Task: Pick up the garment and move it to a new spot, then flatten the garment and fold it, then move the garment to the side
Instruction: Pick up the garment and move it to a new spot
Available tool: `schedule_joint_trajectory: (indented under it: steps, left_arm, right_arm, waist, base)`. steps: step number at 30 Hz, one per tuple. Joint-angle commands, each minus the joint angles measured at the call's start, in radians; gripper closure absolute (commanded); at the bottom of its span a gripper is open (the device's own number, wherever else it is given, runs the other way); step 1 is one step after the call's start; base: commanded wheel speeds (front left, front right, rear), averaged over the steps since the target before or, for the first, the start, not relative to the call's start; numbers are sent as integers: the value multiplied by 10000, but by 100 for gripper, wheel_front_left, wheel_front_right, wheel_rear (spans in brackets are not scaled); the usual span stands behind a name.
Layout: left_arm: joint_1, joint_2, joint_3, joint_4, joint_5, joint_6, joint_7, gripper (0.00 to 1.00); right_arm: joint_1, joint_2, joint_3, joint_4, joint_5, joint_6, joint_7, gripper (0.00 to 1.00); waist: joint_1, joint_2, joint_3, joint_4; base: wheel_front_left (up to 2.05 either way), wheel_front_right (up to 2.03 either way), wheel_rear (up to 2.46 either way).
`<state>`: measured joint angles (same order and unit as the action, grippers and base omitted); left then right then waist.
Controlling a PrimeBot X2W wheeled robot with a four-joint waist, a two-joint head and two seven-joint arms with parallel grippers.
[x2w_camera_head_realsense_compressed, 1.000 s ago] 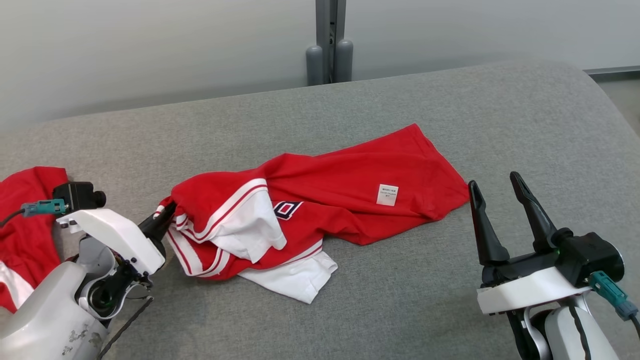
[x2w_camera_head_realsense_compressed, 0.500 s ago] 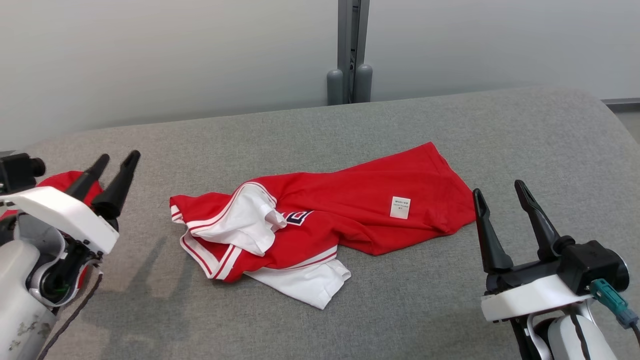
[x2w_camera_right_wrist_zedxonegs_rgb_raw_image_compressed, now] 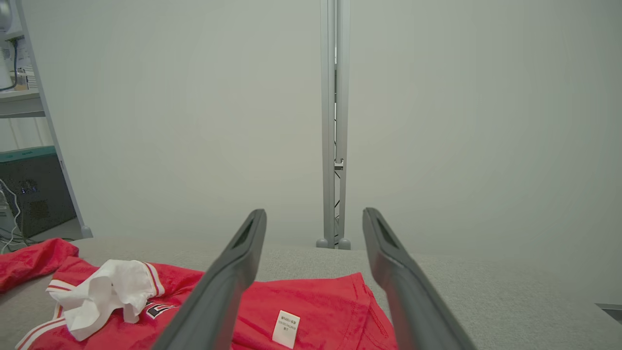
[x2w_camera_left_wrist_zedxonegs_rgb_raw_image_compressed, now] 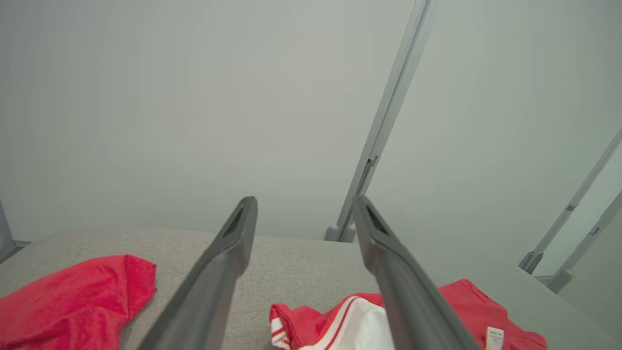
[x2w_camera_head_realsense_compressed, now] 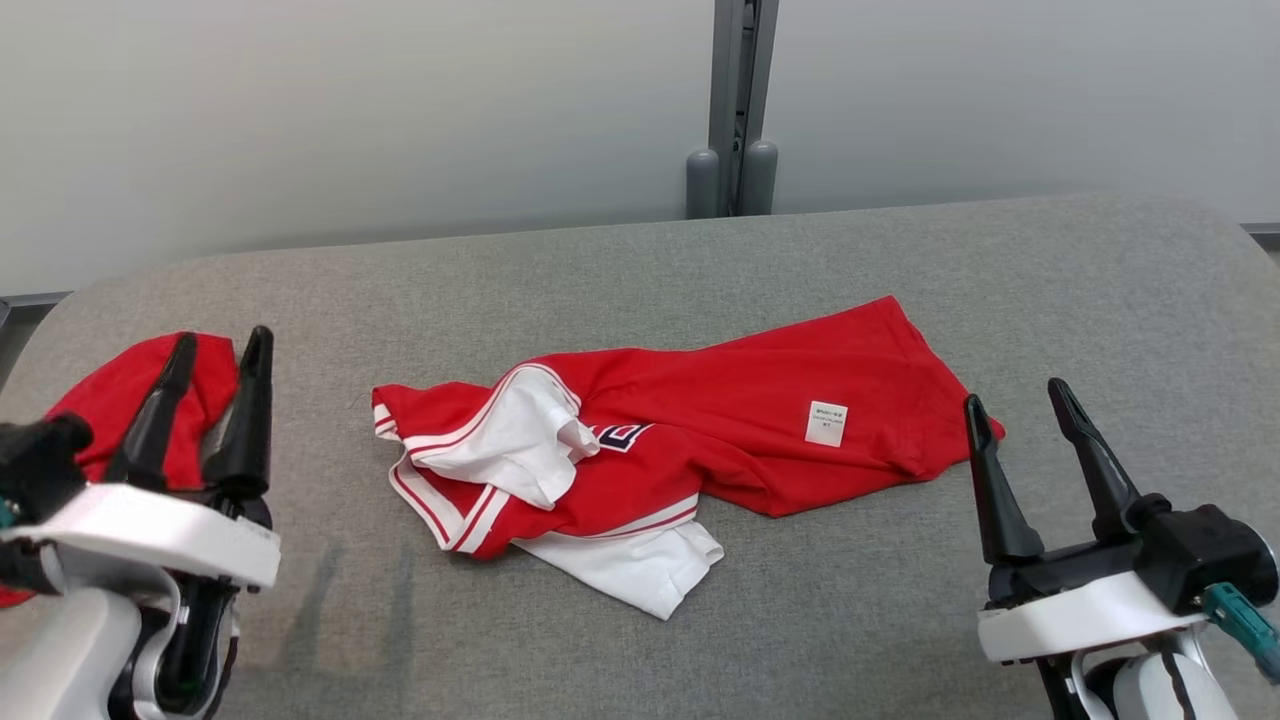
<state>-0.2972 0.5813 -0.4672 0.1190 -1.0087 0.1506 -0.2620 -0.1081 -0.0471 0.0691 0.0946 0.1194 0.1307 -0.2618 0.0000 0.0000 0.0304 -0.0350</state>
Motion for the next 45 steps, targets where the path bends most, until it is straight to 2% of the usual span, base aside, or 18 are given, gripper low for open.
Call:
schedule_joint_trajectory:
  steps: [1,3,7,14,23,31,45]
  left_arm:
    - [590,-180,375,-285,408,175,-20,0]
    - [1310,-602,1080,-868,1132,268,-21,0]
    - [2435,-1453,2011,-1347,2448,154,-23,0]
    - [3328,-2990,2818,-1374,4140,-366,-25,0]
    - [3516,-3847,3706,-1046,5232,-1149,-25,0]
    - [3500,-4413,4149,-809,5828,-1649,-26,0]
    - [3308,-4838,4582,-436,6337,-2169,-26,0]
  right_arm:
    - [137,-61,-78,-62,87,1,-49,0]
    - [199,-56,-133,-110,142,1,-49,0]
    - [377,-56,-177,-67,134,1,-49,0]
    - [597,-61,-359,-92,134,1,-49,0]
    - [718,-59,-256,-74,190,1,-49,0]
    - [675,-59,-250,-95,106,1,-49,0]
    - [629,-59,-228,-30,110,1,-49,0]
  waist:
    - [0,0,-2,0]
    - [0,0,0,18]
    - [0,0,-18,74]
    - [0,0,-34,154]
    - [0,0,-170,103]
    - [0,0,-198,69]
    - [0,0,-192,74]
  base:
    - [0,0,0]
    - [0,0,0]
    - [0,0,0]
    - [0,0,0]
    - [0,0,0]
    - [0,0,0]
    - [0,0,0]
